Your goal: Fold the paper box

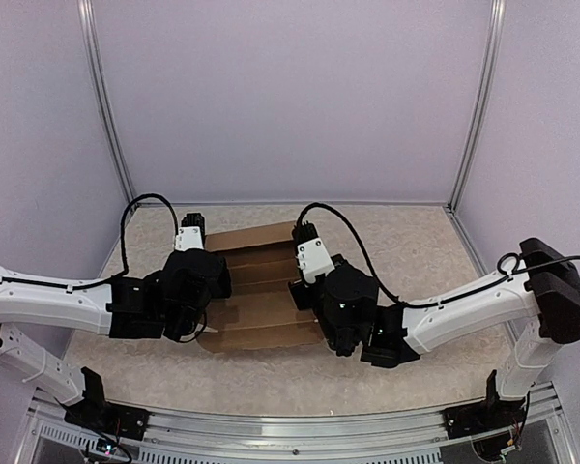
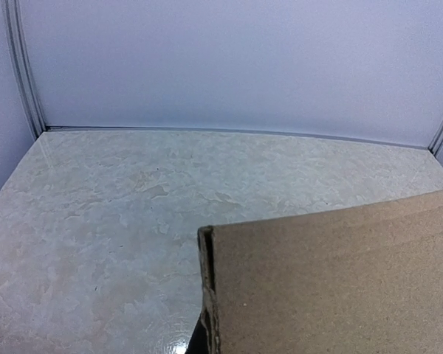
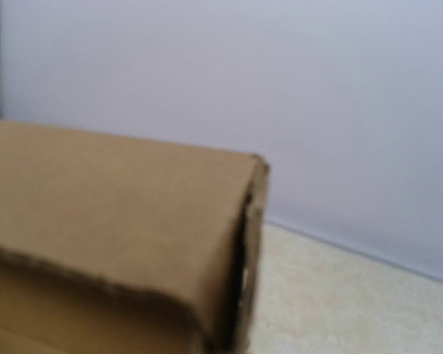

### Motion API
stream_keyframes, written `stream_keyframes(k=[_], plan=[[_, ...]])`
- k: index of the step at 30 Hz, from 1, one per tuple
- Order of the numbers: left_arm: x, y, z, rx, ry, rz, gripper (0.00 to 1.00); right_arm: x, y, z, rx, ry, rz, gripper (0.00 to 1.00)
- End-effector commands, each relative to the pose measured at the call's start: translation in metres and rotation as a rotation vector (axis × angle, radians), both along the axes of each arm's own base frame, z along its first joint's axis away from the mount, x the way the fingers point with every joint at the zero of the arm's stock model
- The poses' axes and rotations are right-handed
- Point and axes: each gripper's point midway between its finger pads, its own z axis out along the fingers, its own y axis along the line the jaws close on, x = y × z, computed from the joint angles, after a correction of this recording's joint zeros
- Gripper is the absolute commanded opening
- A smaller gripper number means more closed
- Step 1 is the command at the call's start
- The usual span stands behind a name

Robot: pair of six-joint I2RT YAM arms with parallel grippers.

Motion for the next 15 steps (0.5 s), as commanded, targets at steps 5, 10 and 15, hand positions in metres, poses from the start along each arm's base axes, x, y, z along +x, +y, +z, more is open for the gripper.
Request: stream_keyframes(k=[5, 10, 15], plan=[[-0.008, -0.027, 0.010, -0.040, 0.018, -0.102, 0.00, -0.017, 0.032, 0.030, 0.033, -0.108, 0.088, 0.00], [-0.009, -0.026, 0.007, -0.014, 0.029, -0.100, 0.00, -0.017, 0.030, 0.036, 0.036, -0.127, 0.070, 0.05], [-0.009, -0.027, 0.006, -0.012, 0.031, -0.100, 0.00, -0.017, 0.030, 0.045, 0.037, -0.157, 0.064, 0.10]])
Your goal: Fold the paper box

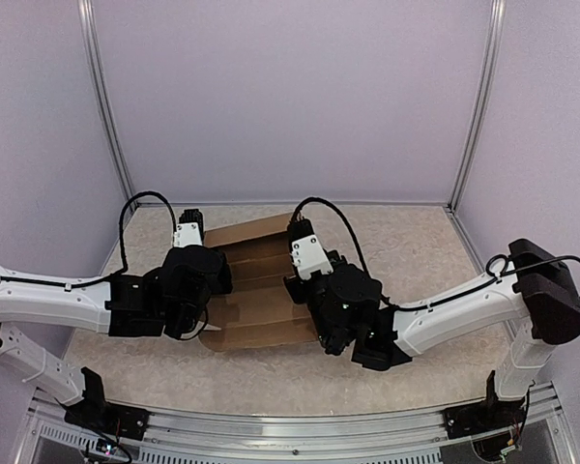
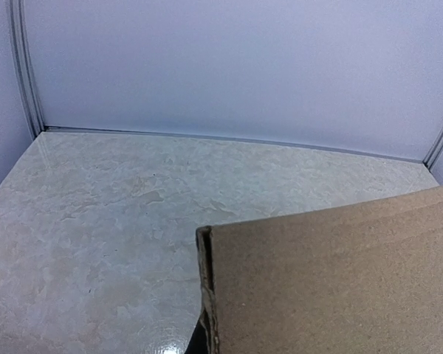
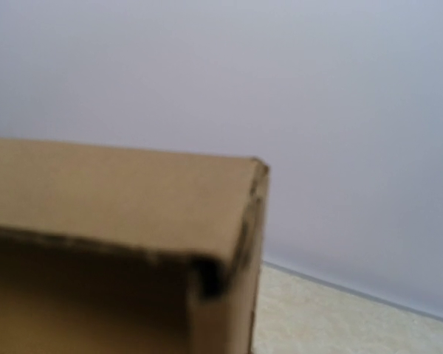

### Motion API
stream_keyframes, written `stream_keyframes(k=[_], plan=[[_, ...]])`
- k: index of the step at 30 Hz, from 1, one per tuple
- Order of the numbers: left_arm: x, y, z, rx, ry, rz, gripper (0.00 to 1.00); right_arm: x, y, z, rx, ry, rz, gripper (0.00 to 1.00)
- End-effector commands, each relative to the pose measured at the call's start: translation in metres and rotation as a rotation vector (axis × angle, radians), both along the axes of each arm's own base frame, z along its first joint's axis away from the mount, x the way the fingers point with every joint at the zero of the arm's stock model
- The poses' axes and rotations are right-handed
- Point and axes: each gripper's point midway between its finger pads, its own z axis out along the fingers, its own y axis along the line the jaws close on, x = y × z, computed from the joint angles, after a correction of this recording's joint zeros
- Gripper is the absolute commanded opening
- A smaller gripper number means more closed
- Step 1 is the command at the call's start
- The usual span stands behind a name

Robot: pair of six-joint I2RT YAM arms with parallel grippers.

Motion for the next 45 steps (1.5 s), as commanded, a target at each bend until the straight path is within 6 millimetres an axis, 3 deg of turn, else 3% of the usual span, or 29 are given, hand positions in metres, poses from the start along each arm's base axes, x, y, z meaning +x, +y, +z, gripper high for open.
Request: stream_keyframes(k=[1, 12, 14, 23, 26, 31, 33, 35, 45], plan=[[-0.010, -0.025, -0.002, 0.026, 0.041, -0.114, 0.00, -0.020, 0.029, 0.028, 0.044, -0.072, 0.126, 0.13], [-0.011, -0.023, -0.004, 0.026, 0.047, -0.110, 0.00, -0.020, 0.028, 0.038, 0.041, -0.107, 0.116, 0.20], [-0.011, -0.023, -0.005, 0.027, 0.049, -0.110, 0.00, -0.020, 0.028, 0.040, 0.036, -0.114, 0.117, 0.00], [-0.013, -0.022, -0.005, 0.029, 0.049, -0.108, 0.00, -0.022, 0.026, 0.046, 0.038, -0.126, 0.114, 0.00], [-0.012, -0.022, -0.004, 0.028, 0.049, -0.107, 0.00, -0.021, 0.024, 0.048, 0.044, -0.131, 0.108, 0.16], [-0.013, -0.022, -0.005, 0.030, 0.050, -0.110, 0.00, -0.022, 0.021, 0.056, 0.055, -0.149, 0.100, 0.27], [-0.013, -0.022, -0.005, 0.029, 0.049, -0.110, 0.00, -0.022, 0.022, 0.057, 0.046, -0.154, 0.098, 0.20], [-0.013, -0.022, -0.004, 0.027, 0.047, -0.109, 0.00, -0.021, 0.022, 0.057, 0.037, -0.156, 0.096, 0.00], [-0.015, -0.021, -0.001, 0.021, 0.044, -0.111, 0.00, -0.022, 0.024, 0.055, 0.028, -0.157, 0.098, 0.00]])
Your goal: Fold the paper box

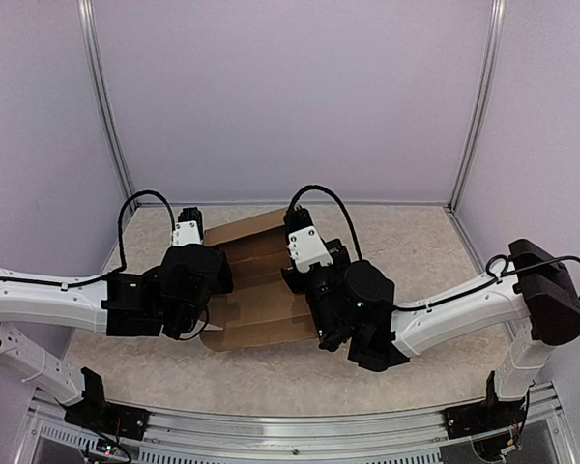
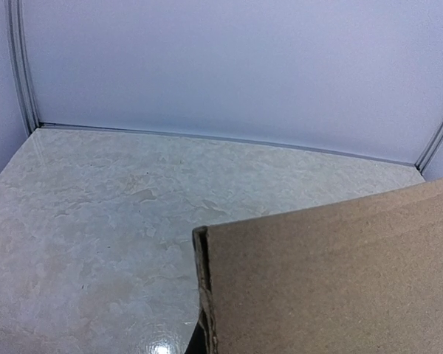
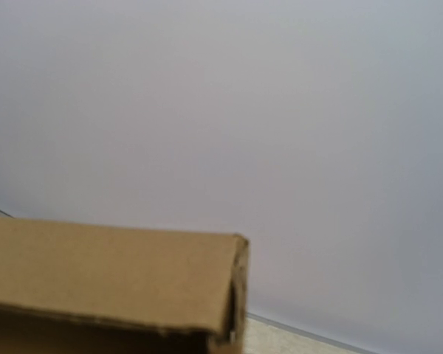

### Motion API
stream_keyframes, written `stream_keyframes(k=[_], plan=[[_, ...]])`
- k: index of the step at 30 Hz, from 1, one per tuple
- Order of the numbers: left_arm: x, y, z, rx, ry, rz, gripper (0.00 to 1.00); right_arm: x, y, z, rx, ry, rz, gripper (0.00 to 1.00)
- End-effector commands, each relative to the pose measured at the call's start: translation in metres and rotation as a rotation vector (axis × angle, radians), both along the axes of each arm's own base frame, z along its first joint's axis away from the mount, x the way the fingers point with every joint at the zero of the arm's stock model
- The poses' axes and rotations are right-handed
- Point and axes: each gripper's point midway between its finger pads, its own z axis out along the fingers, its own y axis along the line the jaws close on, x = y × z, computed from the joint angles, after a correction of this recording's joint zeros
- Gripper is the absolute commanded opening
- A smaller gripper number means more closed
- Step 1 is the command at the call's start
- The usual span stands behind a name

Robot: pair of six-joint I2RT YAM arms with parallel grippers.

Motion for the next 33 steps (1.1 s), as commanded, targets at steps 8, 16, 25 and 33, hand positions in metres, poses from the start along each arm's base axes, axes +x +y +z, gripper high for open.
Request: stream_keyframes(k=[8, 16, 25, 33], plan=[[-0.010, -0.017, -0.007, 0.052, 0.040, -0.099, 0.00, -0.014, 0.025, 0.013, 0.018, -0.037, 0.114, 0.00], [-0.010, -0.016, -0.006, 0.044, 0.039, -0.092, 0.19, -0.011, 0.029, 0.001, -0.015, -0.010, 0.105, 0.00], [-0.011, -0.014, -0.008, 0.030, 0.047, -0.084, 0.42, -0.007, 0.026, -0.012, -0.043, 0.024, 0.076, 0.00], [-0.016, -0.004, -0.013, 0.016, 0.069, -0.079, 0.67, 0.008, 0.020, -0.022, -0.066, 0.082, 0.049, 0.00]])
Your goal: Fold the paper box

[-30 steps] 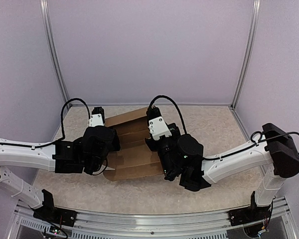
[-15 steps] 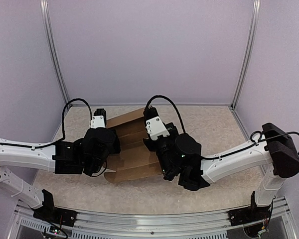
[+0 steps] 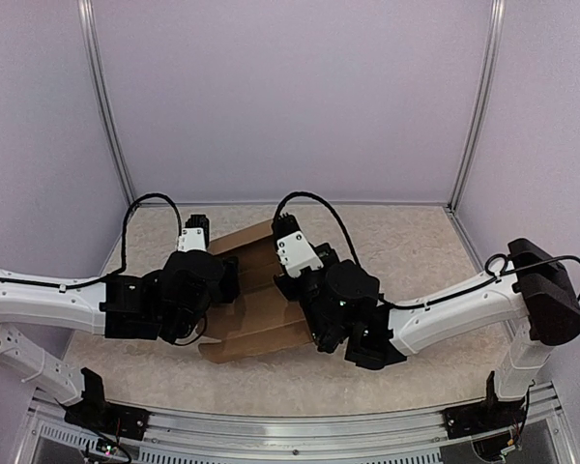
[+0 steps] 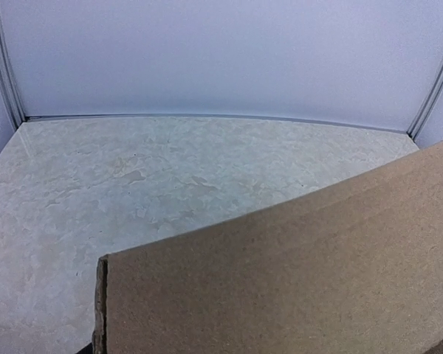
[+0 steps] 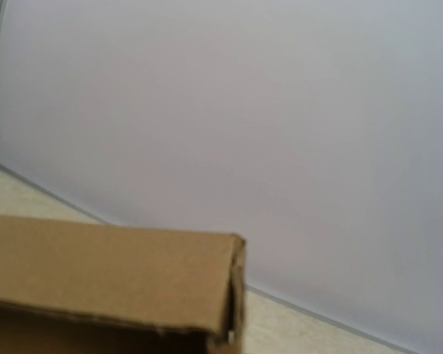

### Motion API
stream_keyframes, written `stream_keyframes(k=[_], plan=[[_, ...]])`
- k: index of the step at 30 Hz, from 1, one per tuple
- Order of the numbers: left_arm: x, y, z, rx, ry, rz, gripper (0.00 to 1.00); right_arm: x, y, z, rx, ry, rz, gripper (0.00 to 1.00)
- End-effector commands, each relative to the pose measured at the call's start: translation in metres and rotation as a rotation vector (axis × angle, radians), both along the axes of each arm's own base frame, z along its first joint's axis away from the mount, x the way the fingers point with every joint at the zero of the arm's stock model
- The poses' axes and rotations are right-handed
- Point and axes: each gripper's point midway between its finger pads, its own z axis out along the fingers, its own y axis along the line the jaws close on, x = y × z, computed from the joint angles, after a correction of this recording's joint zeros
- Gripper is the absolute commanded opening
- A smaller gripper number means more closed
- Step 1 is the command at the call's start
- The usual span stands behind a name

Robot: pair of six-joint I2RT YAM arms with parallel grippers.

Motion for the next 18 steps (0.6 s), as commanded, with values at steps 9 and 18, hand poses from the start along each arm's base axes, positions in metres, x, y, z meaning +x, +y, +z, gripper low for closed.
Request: stream_keyframes(k=[9, 18], plan=[[-0.019, 0.023, -0.006, -0.044, 0.059, -0.031, 0.84, 0.027, -0.007, -0.029, -0.037, 0.119, 0.018, 0.00], [-0.036, 0.046, -0.002, -0.068, 0.069, -0.102, 0.86, 0.043, -0.015, -0.069, 0.042, 0.258, 0.271, 0.00]])
